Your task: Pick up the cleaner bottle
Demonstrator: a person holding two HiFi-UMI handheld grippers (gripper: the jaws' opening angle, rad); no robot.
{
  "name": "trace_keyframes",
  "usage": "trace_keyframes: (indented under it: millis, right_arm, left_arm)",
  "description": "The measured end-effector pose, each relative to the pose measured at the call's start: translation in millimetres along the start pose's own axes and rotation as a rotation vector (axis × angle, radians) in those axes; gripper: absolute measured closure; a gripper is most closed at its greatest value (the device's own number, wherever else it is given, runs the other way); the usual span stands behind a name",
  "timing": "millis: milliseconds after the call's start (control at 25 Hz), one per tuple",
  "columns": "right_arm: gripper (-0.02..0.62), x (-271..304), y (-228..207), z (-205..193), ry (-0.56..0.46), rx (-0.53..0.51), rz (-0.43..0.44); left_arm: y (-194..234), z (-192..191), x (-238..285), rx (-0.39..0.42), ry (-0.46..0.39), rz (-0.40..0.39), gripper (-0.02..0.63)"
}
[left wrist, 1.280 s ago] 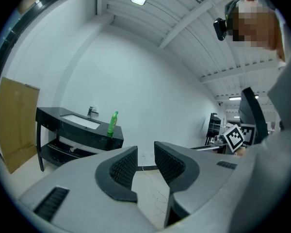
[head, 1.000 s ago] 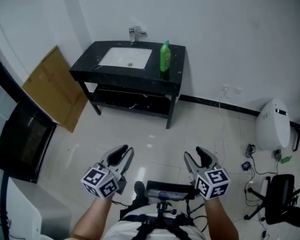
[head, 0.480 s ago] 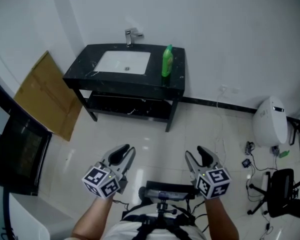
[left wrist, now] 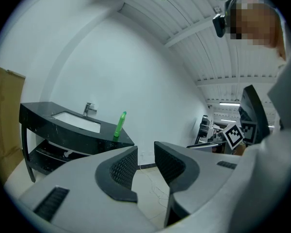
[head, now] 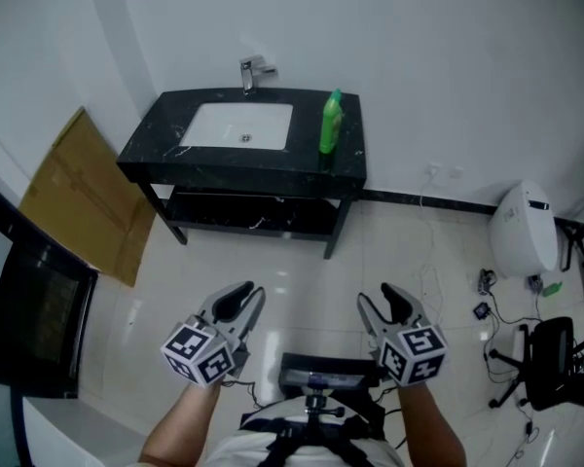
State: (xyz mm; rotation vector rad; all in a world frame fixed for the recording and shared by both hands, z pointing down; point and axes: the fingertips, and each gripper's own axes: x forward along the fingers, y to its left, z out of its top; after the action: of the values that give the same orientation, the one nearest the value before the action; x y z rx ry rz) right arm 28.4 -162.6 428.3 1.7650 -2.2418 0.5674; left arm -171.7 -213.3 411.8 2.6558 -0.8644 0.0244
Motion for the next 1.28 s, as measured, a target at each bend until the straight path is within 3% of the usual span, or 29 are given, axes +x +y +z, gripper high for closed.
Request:
trace_keyframes:
  millis: [400, 640, 1280]
  right_arm:
    - [0.385, 24.5, -2.6, 10.4, -0.003, 0.006, 0.004]
    - [0.385, 51.5, -9.9, 20.3, -0.008, -0.001, 0.049]
    - [0.385, 111.5, -86.9, 76.4, -0.024, -0.014, 0.1]
  left_arm:
    - [12.4, 4.3, 20.0, 0.002, 0.018, -0.029, 0.509]
    - [28.3, 13.4, 31.8, 0.015, 0.013, 0.018, 0.509]
    - [46.1, 46.8, 131.1, 0.027, 0.007, 0.049, 0.509]
